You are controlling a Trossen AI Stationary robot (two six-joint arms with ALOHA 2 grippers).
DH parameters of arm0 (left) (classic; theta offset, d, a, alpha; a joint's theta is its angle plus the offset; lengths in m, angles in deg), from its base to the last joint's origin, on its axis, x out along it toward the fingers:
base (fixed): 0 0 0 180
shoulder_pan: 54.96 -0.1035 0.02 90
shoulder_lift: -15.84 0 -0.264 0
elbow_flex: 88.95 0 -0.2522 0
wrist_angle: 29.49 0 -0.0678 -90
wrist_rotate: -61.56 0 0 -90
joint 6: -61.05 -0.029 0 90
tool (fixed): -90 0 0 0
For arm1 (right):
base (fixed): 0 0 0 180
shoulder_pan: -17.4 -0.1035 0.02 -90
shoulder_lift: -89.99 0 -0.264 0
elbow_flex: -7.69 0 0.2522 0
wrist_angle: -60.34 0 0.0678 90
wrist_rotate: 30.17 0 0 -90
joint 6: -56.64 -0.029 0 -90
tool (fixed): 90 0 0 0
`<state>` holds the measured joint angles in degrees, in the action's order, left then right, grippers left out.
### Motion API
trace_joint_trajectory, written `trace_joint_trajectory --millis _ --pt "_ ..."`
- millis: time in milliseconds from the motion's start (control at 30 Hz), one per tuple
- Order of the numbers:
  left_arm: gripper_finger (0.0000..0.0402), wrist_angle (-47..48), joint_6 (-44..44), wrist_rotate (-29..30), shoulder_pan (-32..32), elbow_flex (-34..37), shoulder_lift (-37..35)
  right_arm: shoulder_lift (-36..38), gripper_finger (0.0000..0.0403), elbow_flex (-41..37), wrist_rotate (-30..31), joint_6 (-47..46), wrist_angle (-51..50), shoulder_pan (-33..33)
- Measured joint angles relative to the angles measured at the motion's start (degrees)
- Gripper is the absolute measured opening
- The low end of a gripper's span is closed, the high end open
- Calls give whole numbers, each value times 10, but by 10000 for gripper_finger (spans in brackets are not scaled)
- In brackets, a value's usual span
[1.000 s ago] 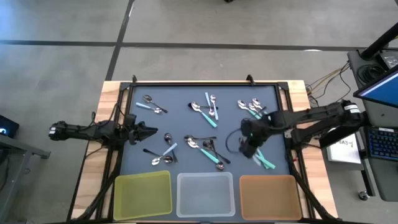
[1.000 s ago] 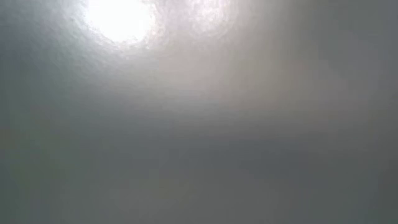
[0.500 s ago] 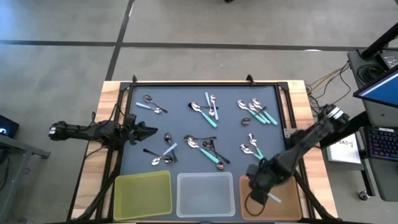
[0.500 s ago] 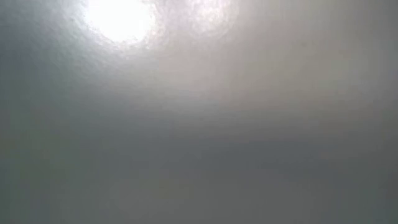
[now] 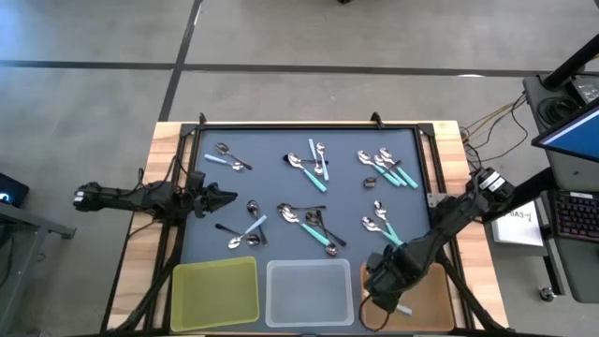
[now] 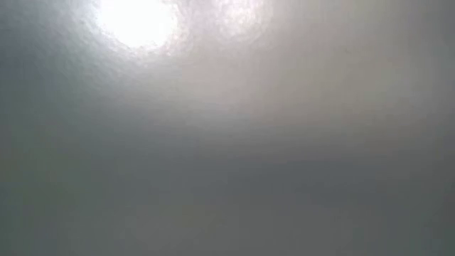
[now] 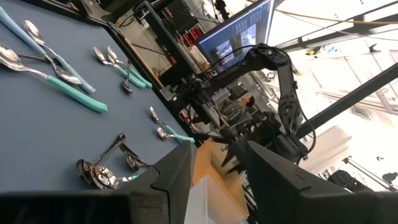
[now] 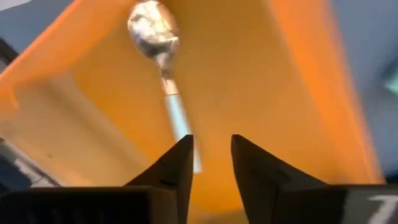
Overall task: Sort silverware by color (type)
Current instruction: Put the green spoon into the transparent bin
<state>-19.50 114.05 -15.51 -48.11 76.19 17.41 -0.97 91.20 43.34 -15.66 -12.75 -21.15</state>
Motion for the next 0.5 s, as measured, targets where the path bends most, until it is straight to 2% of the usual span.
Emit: trace_joint_trajectory --millis 67,267,500 --pt "132 0 0 0 0 0 0 13 118 9 11 9 -44 14" --pt "132 0 0 0 0 0 0 56 123 2 132 17 -138 93" --pt "132 0 0 0 0 0 0 55 121 -58 147 117 -132 211"
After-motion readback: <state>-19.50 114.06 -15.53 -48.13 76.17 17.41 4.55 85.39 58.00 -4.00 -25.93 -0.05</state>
